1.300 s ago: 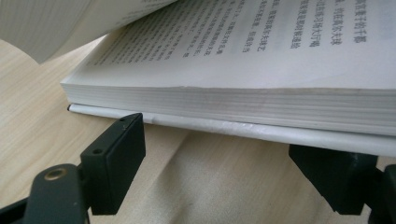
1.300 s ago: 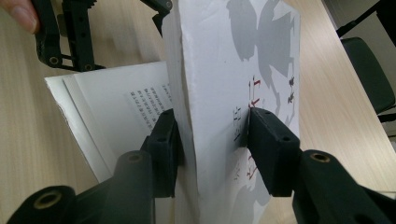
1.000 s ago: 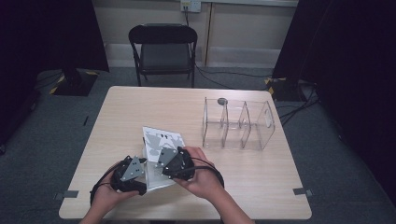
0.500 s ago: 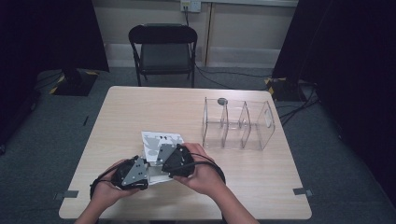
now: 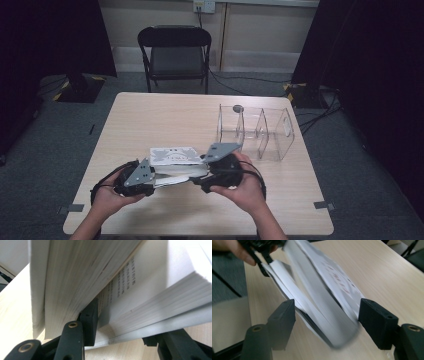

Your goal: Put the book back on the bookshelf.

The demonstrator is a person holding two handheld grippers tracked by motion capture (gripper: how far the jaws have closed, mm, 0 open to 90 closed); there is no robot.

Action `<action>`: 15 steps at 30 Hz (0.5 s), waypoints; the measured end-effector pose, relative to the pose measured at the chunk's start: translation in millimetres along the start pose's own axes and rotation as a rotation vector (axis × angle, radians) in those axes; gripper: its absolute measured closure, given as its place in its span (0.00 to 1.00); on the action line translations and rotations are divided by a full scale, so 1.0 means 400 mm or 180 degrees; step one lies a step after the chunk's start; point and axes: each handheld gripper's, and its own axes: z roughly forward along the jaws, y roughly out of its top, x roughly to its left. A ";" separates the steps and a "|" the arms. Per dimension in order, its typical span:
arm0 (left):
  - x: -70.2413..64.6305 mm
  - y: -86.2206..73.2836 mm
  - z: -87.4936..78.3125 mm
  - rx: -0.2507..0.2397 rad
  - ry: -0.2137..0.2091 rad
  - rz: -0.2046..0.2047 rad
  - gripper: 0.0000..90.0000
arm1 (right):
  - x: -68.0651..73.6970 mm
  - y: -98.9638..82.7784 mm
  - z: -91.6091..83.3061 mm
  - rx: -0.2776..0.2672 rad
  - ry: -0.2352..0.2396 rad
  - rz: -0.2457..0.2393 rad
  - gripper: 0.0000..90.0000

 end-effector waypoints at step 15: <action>0.012 0.035 -0.030 0.0079 -0.0136 -0.0205 0.68 | -0.047 -0.309 0.072 0.0471 -0.0010 0.0601 0.23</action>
